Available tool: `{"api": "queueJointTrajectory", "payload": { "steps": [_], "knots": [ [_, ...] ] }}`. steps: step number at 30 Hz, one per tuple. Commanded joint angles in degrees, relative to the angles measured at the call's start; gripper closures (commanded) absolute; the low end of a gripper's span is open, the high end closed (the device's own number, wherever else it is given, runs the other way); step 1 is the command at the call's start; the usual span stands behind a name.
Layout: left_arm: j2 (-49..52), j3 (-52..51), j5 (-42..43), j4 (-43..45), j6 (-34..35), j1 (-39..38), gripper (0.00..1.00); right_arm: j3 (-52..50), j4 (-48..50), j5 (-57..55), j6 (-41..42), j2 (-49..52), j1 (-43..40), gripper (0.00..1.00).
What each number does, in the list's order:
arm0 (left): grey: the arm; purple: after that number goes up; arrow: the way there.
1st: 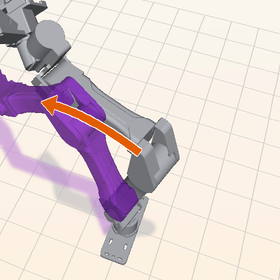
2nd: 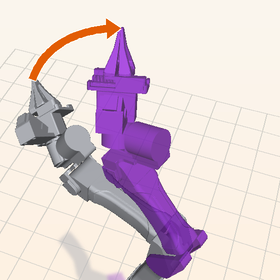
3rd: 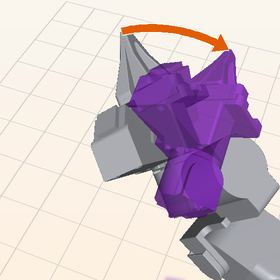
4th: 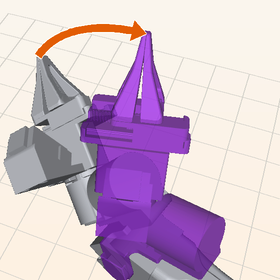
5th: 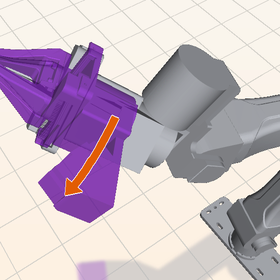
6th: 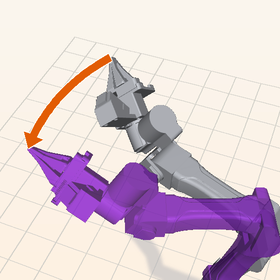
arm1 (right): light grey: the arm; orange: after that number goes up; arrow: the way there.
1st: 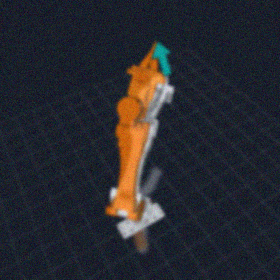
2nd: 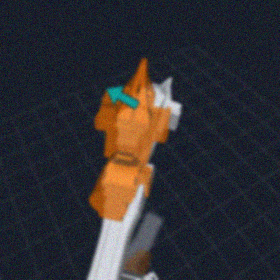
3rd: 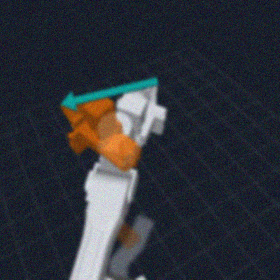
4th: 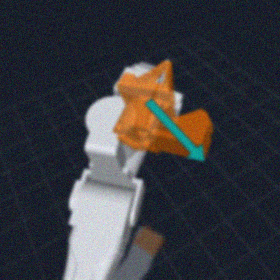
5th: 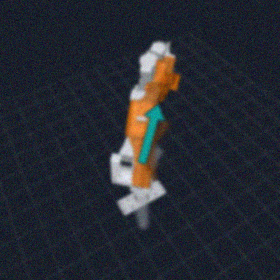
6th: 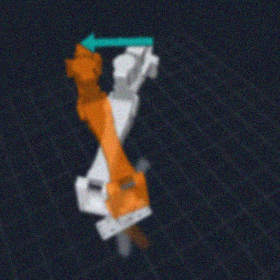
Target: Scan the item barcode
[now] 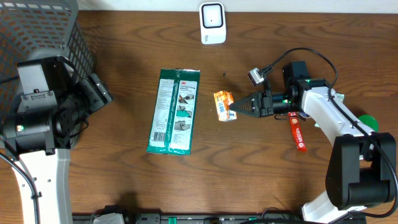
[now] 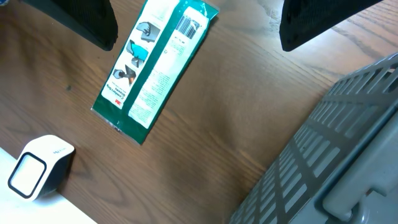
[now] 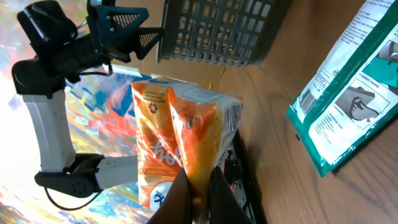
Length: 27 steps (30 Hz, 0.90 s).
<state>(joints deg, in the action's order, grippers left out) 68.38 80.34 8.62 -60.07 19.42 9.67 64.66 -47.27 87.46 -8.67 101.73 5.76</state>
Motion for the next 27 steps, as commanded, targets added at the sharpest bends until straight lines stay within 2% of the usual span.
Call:
{"api": "queueJointTrajectory", "payload": {
  "steps": [1, 8, 11, 18, 24, 27],
  "knots": [
    [0.1, 0.1, -0.3, -0.2, -0.8, 0.3, 0.19, 0.0, 0.1, 2.0, -1.3, -0.4, 0.2, 0.99],
    [0.1, 0.1, -0.3, -0.2, -0.8, 0.3, 0.19, 0.0, 1.3, 1.8, -1.3, -0.4, 0.2, 0.99],
    [0.1, 0.1, -0.3, -0.2, -0.8, 0.3, 0.19, 0.0, 1.5, -3.3, -1.3, -0.4, 0.3, 0.99],
    [0.1, 0.1, -0.3, -0.2, -0.8, 0.3, 0.19, 0.0, 1.6, -33.8, -1.2, -0.4, 0.3, 0.99],
    [0.1, 0.1, -0.3, -0.2, -0.8, 0.3, 0.19, 0.3, 3.3, -52.4, 9.1, -0.4, 0.3, 0.99],
    [0.1, 0.1, -0.3, -0.2, -0.8, 0.3, 0.19, 5.1, -0.9, -58.2, 13.1, -1.2, 0.7, 0.99]
  ]
}}
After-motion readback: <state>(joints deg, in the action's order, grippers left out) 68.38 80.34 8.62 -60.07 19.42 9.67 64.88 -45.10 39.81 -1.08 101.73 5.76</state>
